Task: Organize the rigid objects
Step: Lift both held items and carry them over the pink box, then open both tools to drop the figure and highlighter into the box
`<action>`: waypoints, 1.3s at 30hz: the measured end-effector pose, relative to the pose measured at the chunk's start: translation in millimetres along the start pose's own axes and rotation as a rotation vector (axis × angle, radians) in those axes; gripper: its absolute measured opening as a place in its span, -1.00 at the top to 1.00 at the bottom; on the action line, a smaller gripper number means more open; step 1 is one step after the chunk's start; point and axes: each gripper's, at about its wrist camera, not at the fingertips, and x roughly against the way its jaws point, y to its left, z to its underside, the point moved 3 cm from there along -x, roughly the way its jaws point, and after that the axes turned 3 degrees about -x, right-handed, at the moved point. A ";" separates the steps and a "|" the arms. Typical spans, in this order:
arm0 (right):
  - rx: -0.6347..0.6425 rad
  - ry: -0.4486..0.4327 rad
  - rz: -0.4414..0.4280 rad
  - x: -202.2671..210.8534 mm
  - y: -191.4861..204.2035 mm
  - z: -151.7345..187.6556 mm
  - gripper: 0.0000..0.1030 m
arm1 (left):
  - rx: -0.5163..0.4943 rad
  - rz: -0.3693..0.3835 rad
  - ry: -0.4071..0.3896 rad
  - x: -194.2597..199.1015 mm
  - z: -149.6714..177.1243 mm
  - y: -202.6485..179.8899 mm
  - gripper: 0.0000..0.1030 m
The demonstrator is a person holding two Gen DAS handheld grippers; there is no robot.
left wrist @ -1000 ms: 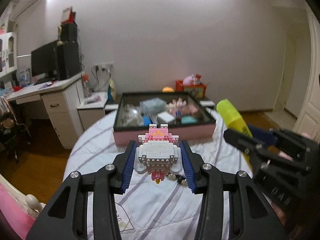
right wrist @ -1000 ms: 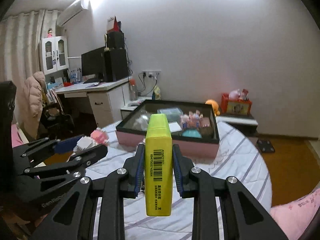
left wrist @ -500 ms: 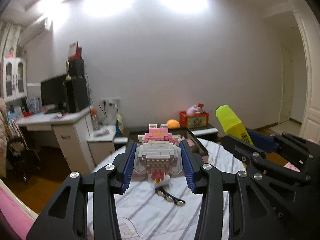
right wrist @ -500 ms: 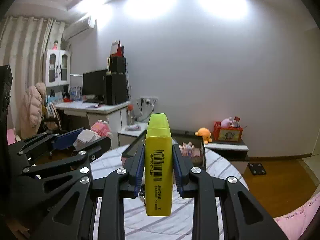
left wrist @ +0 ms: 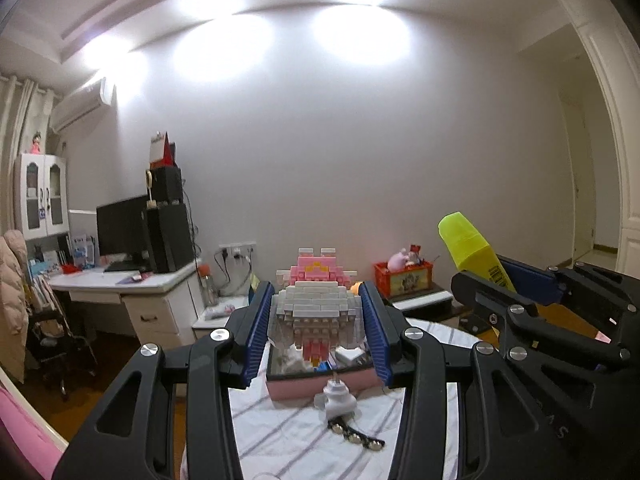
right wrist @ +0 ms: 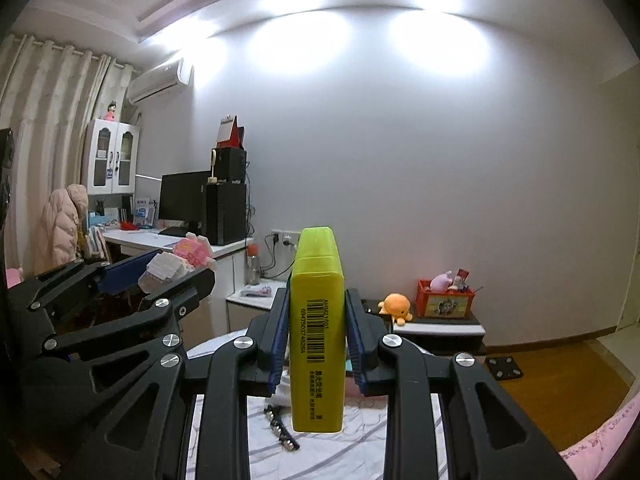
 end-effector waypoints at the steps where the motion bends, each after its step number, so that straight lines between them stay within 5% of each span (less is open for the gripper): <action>1: -0.001 -0.005 0.001 -1.6 -0.8 -0.9 0.47 | 0.001 0.000 0.000 -2.5 -1.0 0.5 0.14; 12: -0.014 0.002 0.005 -24.8 -6.9 2.5 0.47 | -0.011 0.001 -0.006 -28.8 -1.8 -3.6 0.14; 24: -0.017 0.045 0.014 -93.4 -16.7 5.4 0.47 | -0.013 0.025 0.055 -106.3 11.0 -9.8 0.16; 30: -0.001 0.131 0.019 -155.9 -28.0 19.6 0.47 | -0.007 0.077 0.157 -180.6 29.1 -8.1 0.16; 39: -0.035 0.385 -0.021 -261.8 -47.3 87.8 0.47 | 0.021 0.124 0.430 -290.6 96.8 -9.6 0.14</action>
